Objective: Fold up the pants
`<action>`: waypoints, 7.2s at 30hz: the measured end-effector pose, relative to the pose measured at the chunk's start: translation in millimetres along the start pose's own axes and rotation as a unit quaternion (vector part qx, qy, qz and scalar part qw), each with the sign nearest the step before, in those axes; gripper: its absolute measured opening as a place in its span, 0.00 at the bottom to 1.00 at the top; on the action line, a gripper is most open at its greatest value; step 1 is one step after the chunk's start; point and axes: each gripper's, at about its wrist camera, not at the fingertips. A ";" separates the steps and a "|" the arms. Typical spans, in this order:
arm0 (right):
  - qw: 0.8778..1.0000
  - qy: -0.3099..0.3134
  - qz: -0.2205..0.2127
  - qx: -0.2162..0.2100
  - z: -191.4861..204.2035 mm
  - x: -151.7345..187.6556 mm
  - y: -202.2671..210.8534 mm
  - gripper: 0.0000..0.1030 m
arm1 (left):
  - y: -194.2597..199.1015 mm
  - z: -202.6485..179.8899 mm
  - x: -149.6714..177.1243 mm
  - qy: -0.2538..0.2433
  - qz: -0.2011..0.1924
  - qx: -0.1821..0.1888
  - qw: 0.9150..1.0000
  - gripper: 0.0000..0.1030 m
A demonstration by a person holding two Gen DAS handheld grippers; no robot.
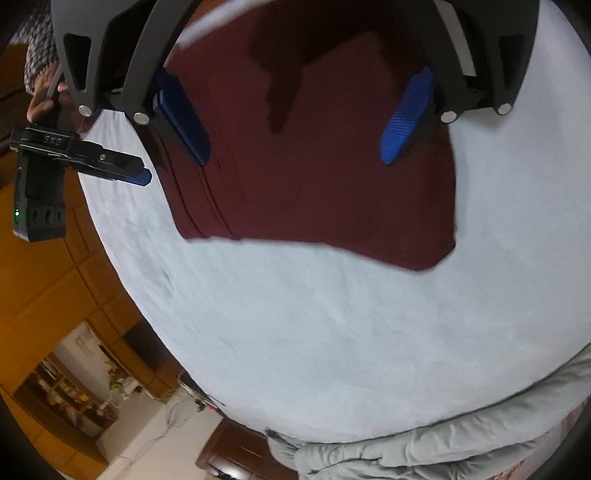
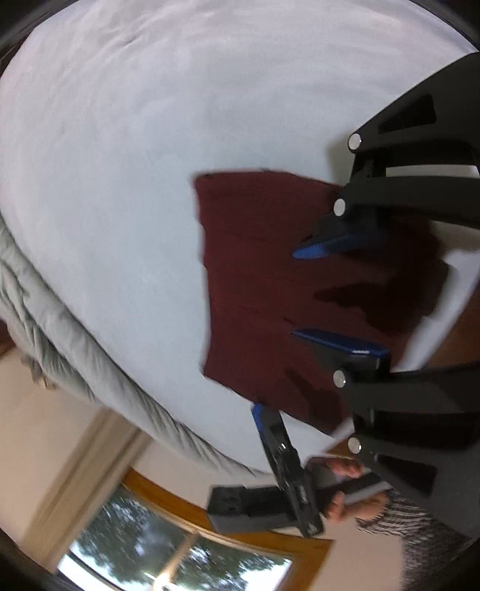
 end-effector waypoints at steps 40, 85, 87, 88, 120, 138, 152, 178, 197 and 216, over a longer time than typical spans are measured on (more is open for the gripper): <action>0.988 -0.105 0.059 -0.100 -72.2 44.5 -54.5 0.87 | -70.7 58.8 10.2 0.061 0.138 0.049 0.987 0.97; 0.999 -0.044 -0.029 -0.010 -153.1 -98.1 -21.4 0.38 | -122.6 -12.7 -114.8 -0.005 0.021 0.037 0.999 0.38; 0.998 -0.053 -0.017 -0.002 -164.9 -90.6 -32.2 0.42 | -129.6 -3.8 -109.0 0.002 0.017 0.037 0.999 0.42; 0.998 -0.060 -0.018 0.000 -170.4 -86.7 -35.3 0.50 | -131.0 -2.2 -106.0 0.003 0.016 0.038 0.999 0.44; 0.993 0.004 -0.049 0.105 -94.1 -34.2 -3.4 0.45 | -87.7 -23.6 -54.3 -0.009 -0.006 -0.088 0.996 0.80; 0.992 -0.030 -0.070 0.100 -77.0 -23.9 14.7 0.58 | -61.6 -48.8 -32.6 -0.031 -0.033 -0.109 0.993 0.79; 0.965 -0.020 -0.085 0.246 6.8 2.8 52.6 0.96 | 10.6 -105.6 17.5 -0.062 -0.090 -0.153 0.982 0.96; 0.961 -0.026 -0.064 0.266 24.8 -1.4 49.7 0.96 | 33.5 -106.5 26.6 -0.057 -0.093 -0.158 0.981 0.96; 0.963 -0.030 -0.035 0.265 3.2 -2.5 30.7 0.96 | 14.1 -92.6 21.0 -0.056 -0.075 -0.179 0.979 0.96; 0.964 -0.023 -0.038 0.263 9.3 -7.1 27.5 0.96 | 14.1 -89.1 15.2 -0.059 -0.076 -0.188 0.977 0.96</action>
Point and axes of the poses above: each gripper's, at about its wrist camera, not at the fingertips, and y roughly against the way its jaws point, z to its left, x to its underside, and after that the axes turned 9 degrees about y, right-handed
